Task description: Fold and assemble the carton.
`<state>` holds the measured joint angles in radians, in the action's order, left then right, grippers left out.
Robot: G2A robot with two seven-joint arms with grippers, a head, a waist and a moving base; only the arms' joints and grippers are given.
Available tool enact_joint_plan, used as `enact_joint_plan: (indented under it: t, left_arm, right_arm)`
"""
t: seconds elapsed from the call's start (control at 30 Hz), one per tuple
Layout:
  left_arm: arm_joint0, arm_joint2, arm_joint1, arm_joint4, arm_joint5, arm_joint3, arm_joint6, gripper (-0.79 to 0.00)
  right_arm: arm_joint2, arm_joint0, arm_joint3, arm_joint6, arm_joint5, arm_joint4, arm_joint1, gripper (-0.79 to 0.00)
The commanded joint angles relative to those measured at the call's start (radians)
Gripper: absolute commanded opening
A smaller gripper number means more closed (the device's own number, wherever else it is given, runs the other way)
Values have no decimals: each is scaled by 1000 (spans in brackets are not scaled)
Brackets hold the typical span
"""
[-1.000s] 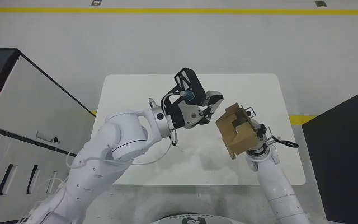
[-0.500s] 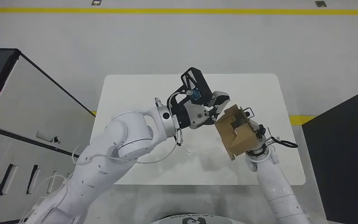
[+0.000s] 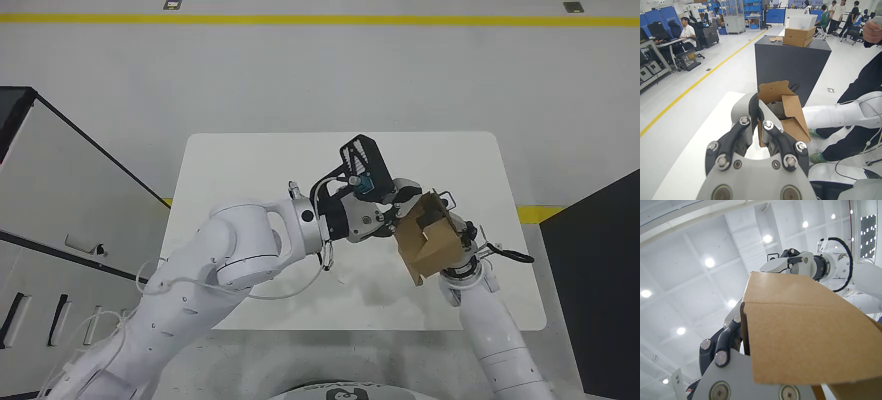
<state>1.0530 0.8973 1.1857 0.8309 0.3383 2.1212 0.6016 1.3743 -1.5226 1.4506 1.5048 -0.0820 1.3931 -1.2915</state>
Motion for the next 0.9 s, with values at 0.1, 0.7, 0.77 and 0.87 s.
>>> enact_joint_plan:
  t: [0.1,0.7,0.77,0.87]
  left_arm:
    - [-3,-8,3,-4,10,-4,1,-785]
    - [-30,-46,16,-21,59,-38,13,-785]
    - [-34,-48,17,-19,64,-40,14,-785]
    - [-37,-46,18,-14,66,-39,7,-785]
  right_arm:
    - [-3,6,-3,-5,-7,6,-1,-785]
    - [-10,38,-31,31,19,-3,-6,-785]
    - [-9,40,-29,31,29,-2,-6,-785]
    - [-8,42,-26,31,41,-2,-6,-785]
